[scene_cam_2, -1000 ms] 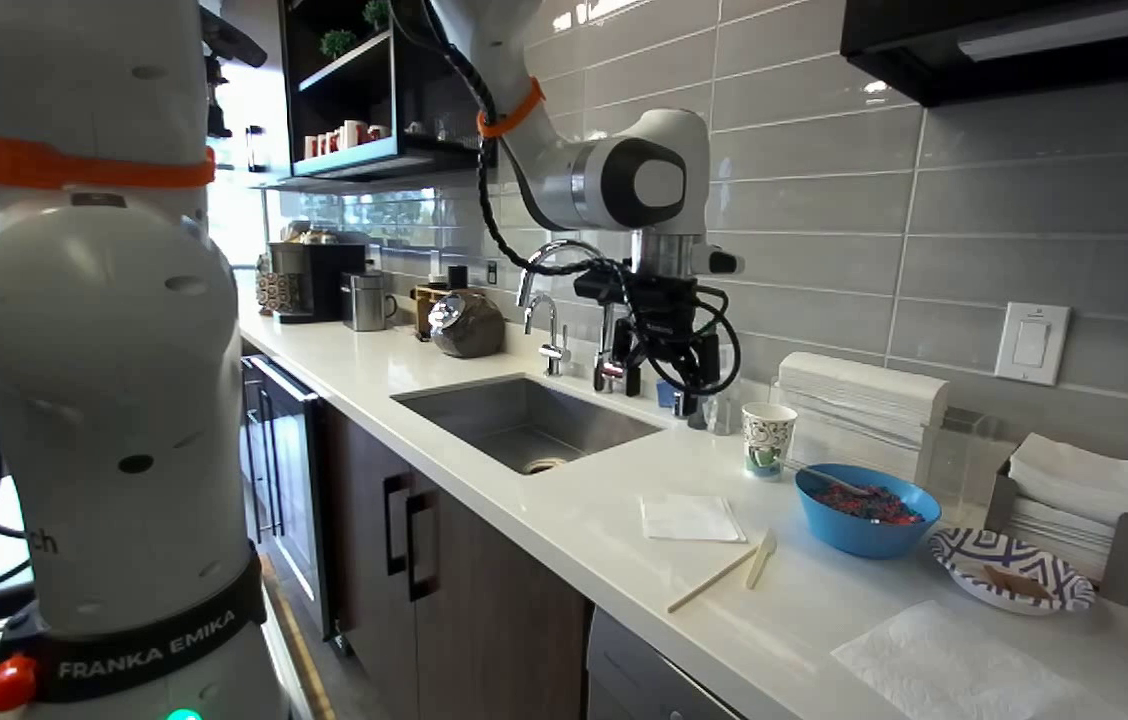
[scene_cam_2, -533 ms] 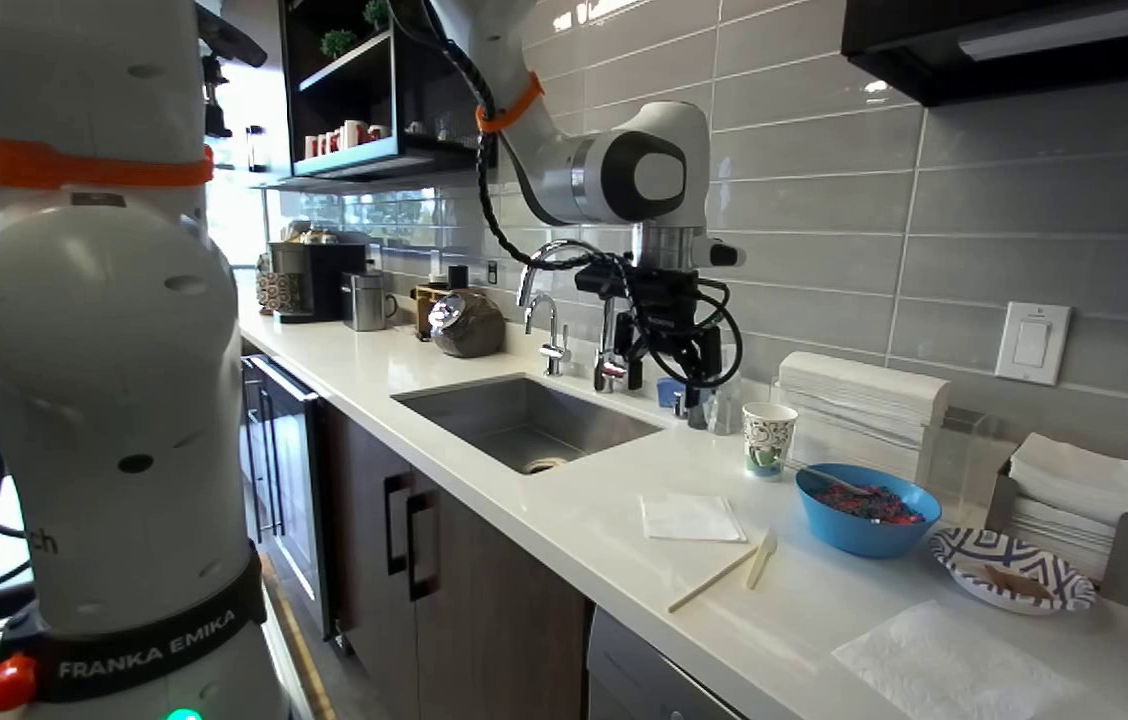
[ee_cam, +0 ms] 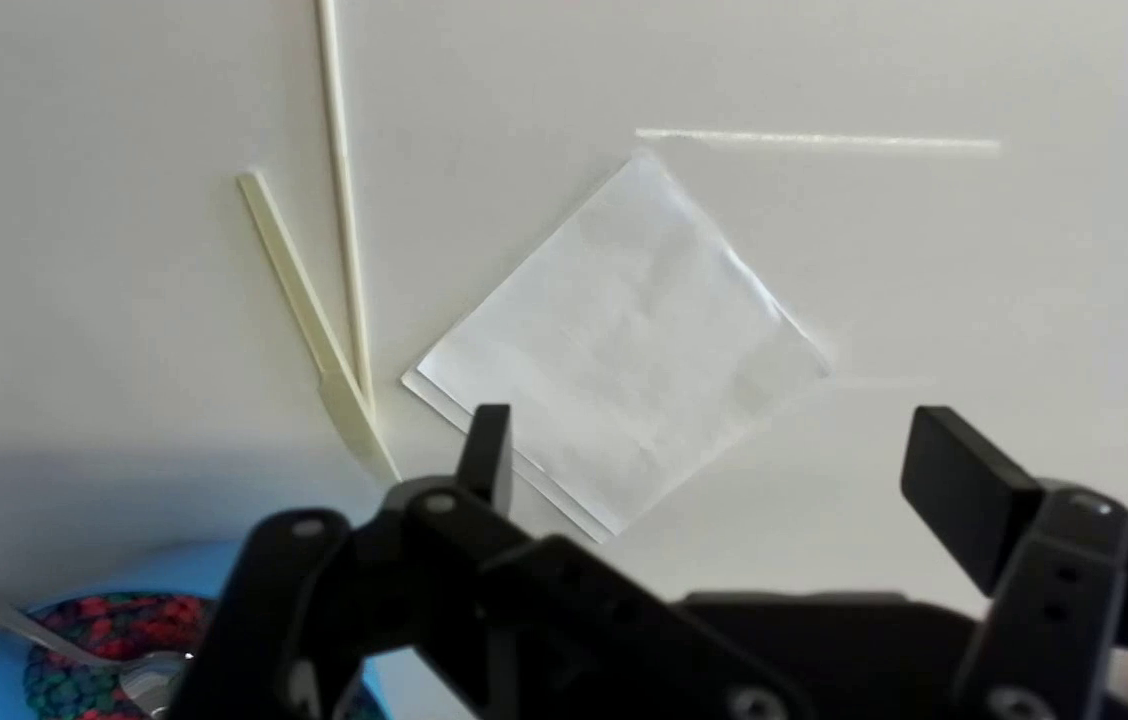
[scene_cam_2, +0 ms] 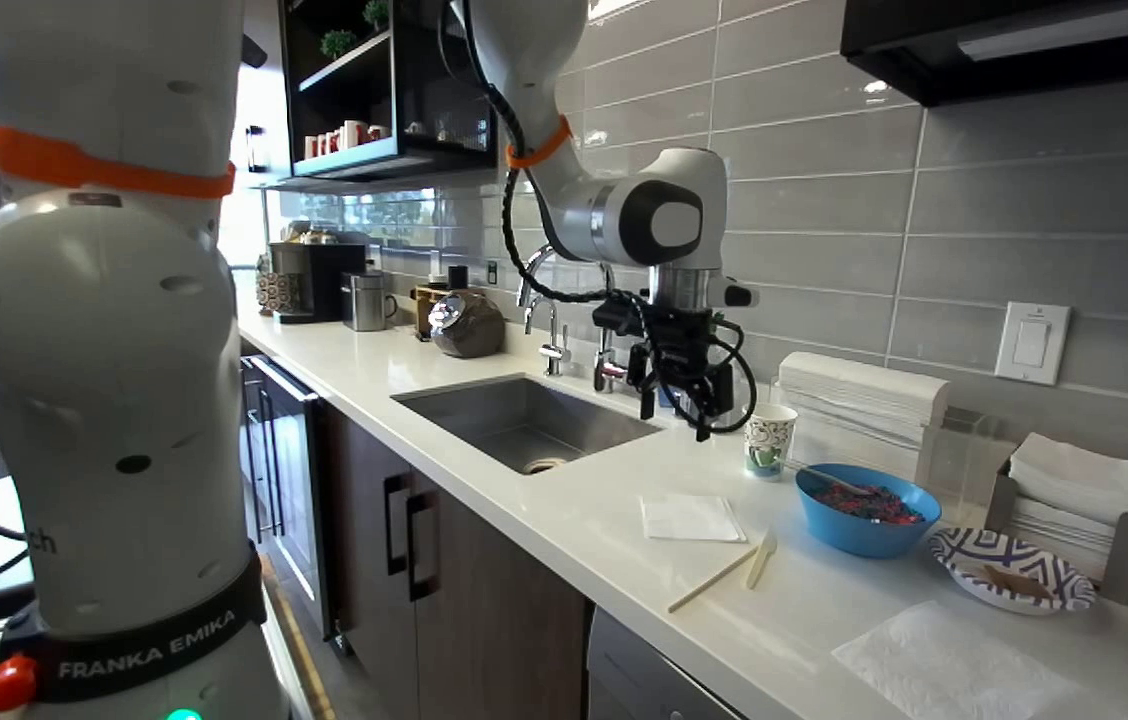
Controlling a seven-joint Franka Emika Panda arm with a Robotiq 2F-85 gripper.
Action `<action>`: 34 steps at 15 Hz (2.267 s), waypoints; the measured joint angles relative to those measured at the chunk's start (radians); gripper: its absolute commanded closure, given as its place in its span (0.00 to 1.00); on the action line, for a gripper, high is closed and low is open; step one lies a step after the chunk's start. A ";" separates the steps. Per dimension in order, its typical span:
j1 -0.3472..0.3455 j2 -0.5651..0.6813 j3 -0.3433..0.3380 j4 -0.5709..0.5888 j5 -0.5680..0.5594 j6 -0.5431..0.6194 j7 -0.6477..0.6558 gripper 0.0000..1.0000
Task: Put the tissue paper into the coffee cup
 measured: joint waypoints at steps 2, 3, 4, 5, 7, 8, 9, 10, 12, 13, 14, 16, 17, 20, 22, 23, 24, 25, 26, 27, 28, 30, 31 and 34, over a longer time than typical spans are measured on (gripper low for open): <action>-0.003 0.056 0.001 0.026 0.011 0.026 -0.009 0.00; -0.004 0.084 0.001 0.038 0.014 0.041 -0.011 0.00; -0.005 0.111 0.001 0.050 0.015 0.056 -0.011 0.00; -0.008 0.138 0.002 0.062 0.017 0.068 -0.011 0.00; -0.013 0.188 0.004 0.085 0.019 0.094 -0.011 0.00; -0.017 0.212 0.005 0.097 0.019 0.104 -0.011 0.00; -0.019 0.234 0.005 0.109 0.019 0.112 -0.011 0.00; -0.021 0.255 0.005 0.122 0.019 0.120 -0.011 0.00; -0.022 0.293 0.005 0.145 0.019 0.127 -0.010 0.00; -0.022 0.310 0.006 0.157 0.019 0.128 -0.010 0.00; -0.022 0.324 0.007 0.168 0.019 0.128 -0.010 0.00; -0.021 0.351 0.011 0.190 0.019 0.128 -0.009 0.00; -0.021 0.364 0.014 0.200 0.019 0.128 -0.009 0.00; -0.021 0.398 0.018 0.225 0.019 0.128 -0.005 0.34; -0.021 0.418 0.019 0.238 0.019 0.128 0.000 0.51; -0.021 0.425 0.018 0.245 0.019 0.128 0.004 0.58; -0.021 0.427 0.018 0.251 0.018 0.127 0.006 0.66; -0.021 0.428 0.018 0.256 0.018 0.126 0.009 0.73; -0.021 0.429 0.018 0.260 0.018 0.126 0.010 0.80; -0.021 0.429 0.018 0.262 0.018 0.126 0.011 0.88; -0.020 0.429 0.018 0.264 0.018 0.126 0.011 0.95; -0.019 0.429 0.019 0.269 0.018 0.126 0.012 1.00; -0.018 0.427 0.019 0.271 0.018 0.126 0.013 1.00; -0.010 0.415 0.018 0.274 0.015 0.123 0.038 1.00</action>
